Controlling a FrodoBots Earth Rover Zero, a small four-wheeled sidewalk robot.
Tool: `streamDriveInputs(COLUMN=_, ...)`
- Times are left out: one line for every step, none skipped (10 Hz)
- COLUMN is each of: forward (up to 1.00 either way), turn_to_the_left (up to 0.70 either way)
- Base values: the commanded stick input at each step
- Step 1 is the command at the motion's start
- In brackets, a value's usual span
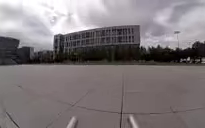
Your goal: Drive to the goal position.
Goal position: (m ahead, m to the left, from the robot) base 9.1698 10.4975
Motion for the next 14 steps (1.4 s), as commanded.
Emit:
streamDriveInputs(forward=0.00, turn_to_the_left=0.70)
streamDriveInputs(forward=0.00, turn_to_the_left=0.70)
streamDriveInputs(forward=0.00, turn_to_the_left=0.70)
streamDriveInputs(forward=0.00, turn_to_the_left=0.70)
streamDriveInputs(forward=0.00, turn_to_the_left=0.70)
streamDriveInputs(forward=0.00, turn_to_the_left=0.70)
streamDriveInputs(forward=0.00, turn_to_the_left=0.70)
streamDriveInputs(forward=0.00, turn_to_the_left=0.70)
streamDriveInputs(forward=0.00, turn_to_the_left=0.70)
streamDriveInputs(forward=0.00, turn_to_the_left=0.70)
streamDriveInputs(forward=0.00, turn_to_the_left=0.70)
streamDriveInputs(forward=0.00, turn_to_the_left=0.70)
streamDriveInputs(forward=0.00, turn_to_the_left=0.70)
streamDriveInputs(forward=0.00, turn_to_the_left=0.70)
